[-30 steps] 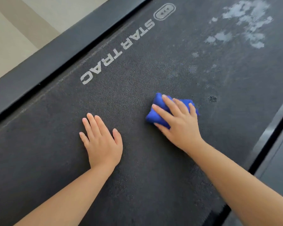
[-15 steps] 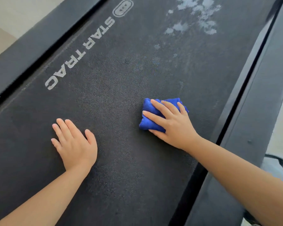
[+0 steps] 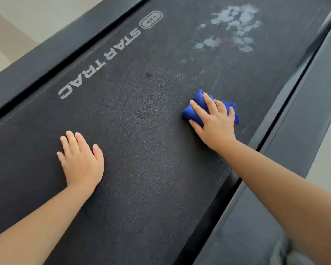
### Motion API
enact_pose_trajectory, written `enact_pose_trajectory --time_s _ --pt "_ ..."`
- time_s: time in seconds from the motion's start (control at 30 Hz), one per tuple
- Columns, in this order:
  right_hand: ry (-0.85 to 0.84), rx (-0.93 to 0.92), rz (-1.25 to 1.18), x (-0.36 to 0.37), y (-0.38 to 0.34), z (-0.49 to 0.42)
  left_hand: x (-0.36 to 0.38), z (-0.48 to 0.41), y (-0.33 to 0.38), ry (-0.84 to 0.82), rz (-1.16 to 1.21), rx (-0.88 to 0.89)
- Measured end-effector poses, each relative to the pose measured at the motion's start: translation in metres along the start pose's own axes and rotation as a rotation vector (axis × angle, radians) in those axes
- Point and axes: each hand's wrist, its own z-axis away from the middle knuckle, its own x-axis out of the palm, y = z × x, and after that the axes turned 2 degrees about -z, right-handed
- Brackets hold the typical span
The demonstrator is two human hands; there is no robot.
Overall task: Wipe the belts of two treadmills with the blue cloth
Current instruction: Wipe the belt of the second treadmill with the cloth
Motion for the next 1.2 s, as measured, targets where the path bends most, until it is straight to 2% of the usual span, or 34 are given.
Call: enact_pose_trajectory --time_s 0.1,0.27,0.37,0.47,0.53,0.67,0.7,0.8,0.93,1.03,1.1,1.2 --pt "0.058 -0.042 0.011 0.004 0.004 -0.002 -0.005 0.017 0.036 -0.024 0.011 -0.015" --pt "0.153 -0.236 -0.053 0.01 0.007 0.013 0.008 0.063 0.136 -0.032 0.059 0.04" --pt "0.146 -0.368 -0.112 0.004 0.005 0.037 0.017 0.079 0.145 0.019 0.04 0.102" --pt "0.057 -0.541 -0.152 -0.005 0.028 0.032 0.017 0.082 0.14 0.03 0.028 0.092" --pt "0.068 -0.482 -0.129 -0.008 0.058 0.012 0.016 0.081 0.141 0.01 0.017 0.081" --pt "0.053 -0.066 -0.134 -0.013 0.098 -0.017 0.011 0.083 0.143 0.008 0.017 0.068" --pt "0.056 -0.015 -0.145 -0.013 0.096 -0.016 0.01 0.083 0.143 0.008 0.024 0.063" --pt "0.15 -0.098 -0.119 -0.008 0.062 0.014 0.012 0.083 0.144 0.013 0.056 0.054" --pt "0.118 -0.318 -0.127 -0.009 0.015 0.069 0.01 0.085 0.144 0.044 0.101 0.069" --pt "0.048 -0.445 -0.136 -0.011 0.033 0.059 0.009 0.085 0.144 0.031 0.106 0.061" --pt "0.024 -0.421 -0.101 -0.011 0.061 0.036 0.008 0.084 0.144 0.024 0.101 0.054" --pt "0.045 -0.197 -0.064 -0.015 0.101 0.002 0.007 0.085 0.146 0.02 0.098 0.047"
